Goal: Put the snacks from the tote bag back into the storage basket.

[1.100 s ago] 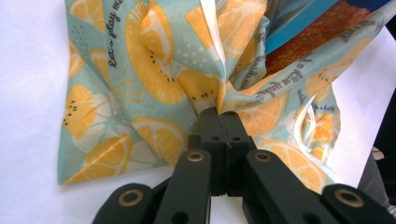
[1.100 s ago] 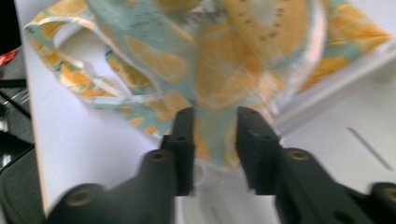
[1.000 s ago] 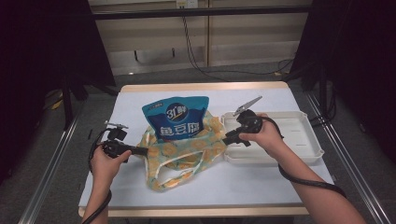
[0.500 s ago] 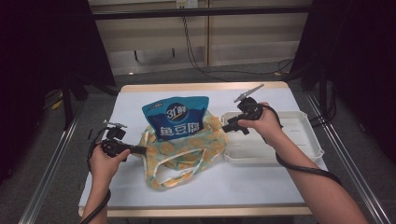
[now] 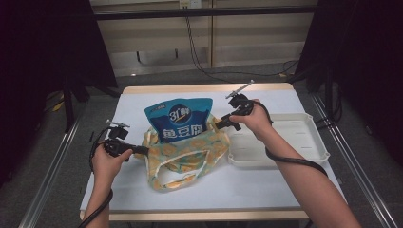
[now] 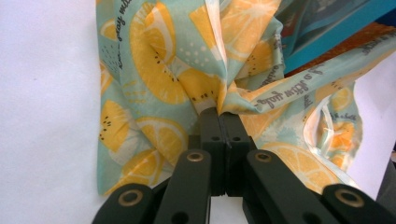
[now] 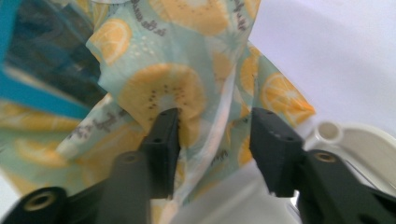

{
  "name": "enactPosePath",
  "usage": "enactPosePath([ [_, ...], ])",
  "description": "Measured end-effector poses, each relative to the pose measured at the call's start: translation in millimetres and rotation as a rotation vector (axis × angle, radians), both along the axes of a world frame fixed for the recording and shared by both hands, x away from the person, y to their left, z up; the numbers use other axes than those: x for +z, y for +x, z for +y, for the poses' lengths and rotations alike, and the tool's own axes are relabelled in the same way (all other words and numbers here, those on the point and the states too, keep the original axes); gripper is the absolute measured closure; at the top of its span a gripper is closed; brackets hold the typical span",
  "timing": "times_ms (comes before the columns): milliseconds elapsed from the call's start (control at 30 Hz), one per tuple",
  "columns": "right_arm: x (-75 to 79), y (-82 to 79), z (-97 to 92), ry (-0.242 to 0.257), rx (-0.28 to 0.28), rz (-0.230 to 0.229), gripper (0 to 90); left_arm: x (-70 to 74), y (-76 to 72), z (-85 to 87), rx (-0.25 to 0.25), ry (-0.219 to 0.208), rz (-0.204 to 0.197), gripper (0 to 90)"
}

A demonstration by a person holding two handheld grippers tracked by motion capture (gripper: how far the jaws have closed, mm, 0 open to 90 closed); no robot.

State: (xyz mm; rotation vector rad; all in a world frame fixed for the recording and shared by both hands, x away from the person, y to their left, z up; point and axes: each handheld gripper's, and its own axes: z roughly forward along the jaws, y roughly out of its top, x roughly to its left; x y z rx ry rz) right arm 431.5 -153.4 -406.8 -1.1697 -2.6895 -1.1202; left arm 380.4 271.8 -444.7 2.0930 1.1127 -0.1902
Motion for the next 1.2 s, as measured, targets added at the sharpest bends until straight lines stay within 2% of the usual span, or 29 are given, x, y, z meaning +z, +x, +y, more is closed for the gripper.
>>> enactPosePath([
  [33, -1.8, 0.9, 4.0, -0.012, 0.003, 0.014, 68.1, -1.4, 0.4, 0.5, -0.002, 0.004, 0.003, 90.0],
  [67, -3.9, 2.3, 7.7, -0.026, 0.015, 0.019, 70.2, -2.5, 0.5, 1.3, -0.001, 0.005, 0.004, 90.0],
  [167, -7.1, 3.6, 15.4, -0.029, 0.02, 0.005, 71.9, -3.2, -0.9, 3.7, -0.004, 0.0, 0.007, 89.7],
  [233, -5.9, 2.5, 17.0, -0.026, 0.012, 0.006, 67.5, -1.6, -2.6, 4.8, 0.007, -0.005, 0.0, 87.0],
  [333, -2.1, 0.2, 14.5, -0.036, 0.023, -0.005, 61.0, 3.8, -6.0, 6.0, 0.031, 0.016, -0.02, 73.0],
  [467, 7.4, -6.9, 8.2, -0.026, 0.03, -0.026, 53.1, 11.5, -9.8, 7.8, 0.055, 0.044, -0.053, 49.0],
  [533, 15.3, -10.6, 4.7, -0.03, 0.042, -0.033, 50.2, 14.6, -11.6, 8.9, 0.061, 0.038, -0.058, 42.0],
  [600, 24.4, -13.0, 2.1, -0.027, 0.056, -0.06, 44.6, 17.5, -13.3, 8.2, 0.083, 0.04, -0.065, 31.3],
  [633, 29.3, -14.1, 0.6, -0.026, 0.063, -0.063, 42.6, 19.5, -13.5, 9.2, 0.072, 0.05, -0.066, 27.0],
  [800, 52.1, -20.3, 2.3, -0.008, 0.106, -0.082, 35.6, 24.0, -16.4, 7.3, 0.076, 0.055, -0.074, 19.8],
  [900, 61.6, -26.2, 8.8, -0.033, 0.161, -0.089, 33.4, 24.6, -16.7, 6.8, 0.081, 0.065, -0.074, 14.0],
  [1033, 70.6, -32.1, 17.5, -0.01, 0.235, -0.114, 32.1, 25.0, -17.2, 5.6, 0.08, 0.057, -0.069, 12.9],
  [1200, 80.7, -32.8, 33.4, 0.015, 0.273, -0.12, 31.5, 25.0, -17.8, 4.7, 0.08, 0.061, -0.069, 12.4],
])
